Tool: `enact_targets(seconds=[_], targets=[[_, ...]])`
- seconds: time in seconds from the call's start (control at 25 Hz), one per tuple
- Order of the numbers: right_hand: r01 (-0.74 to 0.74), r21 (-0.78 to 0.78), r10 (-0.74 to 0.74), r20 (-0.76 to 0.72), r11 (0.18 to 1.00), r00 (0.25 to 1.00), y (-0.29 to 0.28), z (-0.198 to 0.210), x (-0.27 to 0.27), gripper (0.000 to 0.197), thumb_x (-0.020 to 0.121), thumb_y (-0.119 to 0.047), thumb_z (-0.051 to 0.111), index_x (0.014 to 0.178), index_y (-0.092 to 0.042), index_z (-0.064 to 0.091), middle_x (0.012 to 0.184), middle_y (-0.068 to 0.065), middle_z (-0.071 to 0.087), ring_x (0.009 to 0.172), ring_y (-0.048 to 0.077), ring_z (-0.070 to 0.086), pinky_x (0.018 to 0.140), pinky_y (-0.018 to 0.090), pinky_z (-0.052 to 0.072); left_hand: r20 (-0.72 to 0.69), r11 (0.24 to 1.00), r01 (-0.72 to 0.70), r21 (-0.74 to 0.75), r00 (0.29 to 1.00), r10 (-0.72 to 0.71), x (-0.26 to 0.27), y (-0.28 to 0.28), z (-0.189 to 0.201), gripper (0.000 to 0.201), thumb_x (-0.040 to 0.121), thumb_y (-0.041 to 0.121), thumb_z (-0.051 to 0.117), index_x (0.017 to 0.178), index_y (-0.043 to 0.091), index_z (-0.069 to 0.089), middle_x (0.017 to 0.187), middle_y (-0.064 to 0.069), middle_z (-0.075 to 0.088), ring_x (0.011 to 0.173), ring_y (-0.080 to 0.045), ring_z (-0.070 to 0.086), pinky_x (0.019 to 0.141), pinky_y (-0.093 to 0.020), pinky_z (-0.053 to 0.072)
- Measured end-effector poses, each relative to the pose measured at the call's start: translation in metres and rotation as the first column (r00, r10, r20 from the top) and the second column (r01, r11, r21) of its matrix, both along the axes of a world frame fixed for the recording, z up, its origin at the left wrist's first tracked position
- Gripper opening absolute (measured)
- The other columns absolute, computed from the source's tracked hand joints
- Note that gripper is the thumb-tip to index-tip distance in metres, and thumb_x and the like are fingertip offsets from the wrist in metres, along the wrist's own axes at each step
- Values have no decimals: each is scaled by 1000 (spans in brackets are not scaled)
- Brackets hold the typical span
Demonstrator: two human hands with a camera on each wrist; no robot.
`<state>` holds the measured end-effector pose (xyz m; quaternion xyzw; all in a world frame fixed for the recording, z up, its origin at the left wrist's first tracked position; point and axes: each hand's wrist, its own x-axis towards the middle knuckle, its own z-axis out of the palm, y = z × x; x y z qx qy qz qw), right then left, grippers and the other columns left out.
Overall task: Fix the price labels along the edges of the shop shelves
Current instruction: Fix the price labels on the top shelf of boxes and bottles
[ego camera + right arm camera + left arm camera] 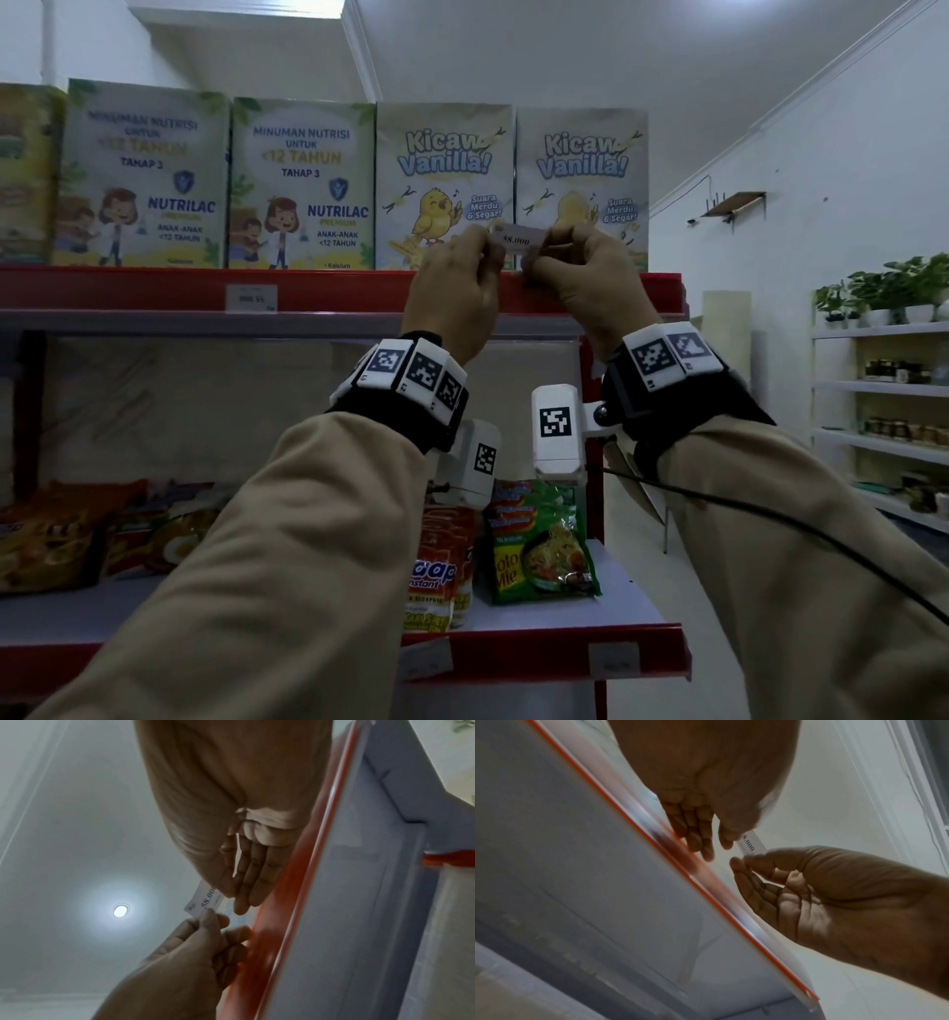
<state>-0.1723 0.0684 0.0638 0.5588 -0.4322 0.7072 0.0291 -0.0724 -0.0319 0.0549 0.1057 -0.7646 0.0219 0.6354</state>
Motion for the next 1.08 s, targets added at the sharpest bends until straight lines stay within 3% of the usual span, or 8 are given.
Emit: enact_targets(seconds=[0.2,0.36,0.48,0.56,0.76,0.92,1.08], targets=[[233,-41,-236,-207,972,949,1,5,-7,19,84,-20,70,100,-11,64,100,12,68,93,24,67,82,37,57,31,999,7,-35,999,-6,3,-2,1,25,99,24,44,93,5,59,86,-12,60,82,-25,48,69,-31,33],[349,-136,-375,-338,927,863,0,9,-11,10,86,-19,68,95,-14,68,93,3,71,81,8,65,78,18,53,126,993,-53,-107,990,67,12,-1,4,24,98,27,44,100,6,56,94,-10,58,87,-23,48,75,-33,39],[420,-153,-445,-391,895,806,-2,14,-15,10,88,-19,65,96,-15,69,93,1,70,86,11,65,84,22,52,197,967,-177,-185,957,213,21,-5,9,24,94,27,51,108,9,58,104,-9,56,96,-23,49,83,-31,39],[482,-145,-492,-441,864,751,-3,16,-17,9,89,-21,64,95,-18,69,93,0,69,87,12,63,84,25,50,204,967,-195,-163,952,227,25,-9,10,25,91,28,58,108,10,59,105,-8,55,98,-21,49,84,-28,38],[555,-19,-447,-616,832,649,2,25,-19,14,89,-25,62,100,-18,68,95,-1,64,91,12,56,83,28,43,158,998,-45,-44,986,52,23,-10,10,21,92,30,56,108,15,57,90,0,52,89,-18,49,80,-29,40],[617,28,-437,-681,786,588,5,31,-19,18,89,-26,61,105,-19,67,95,-3,59,91,13,52,80,26,38,162,992,-96,-80,981,108,18,-9,7,22,93,34,54,106,18,61,94,-3,49,95,-20,44,84,-34,39],[606,84,-386,-699,791,601,11,34,-18,14,86,-23,64,100,-23,65,87,-5,61,81,9,54,64,19,42,195,975,-190,-115,958,209,15,-7,5,23,94,31,52,110,18,61,105,-8,53,101,-27,47,88,-40,40]])
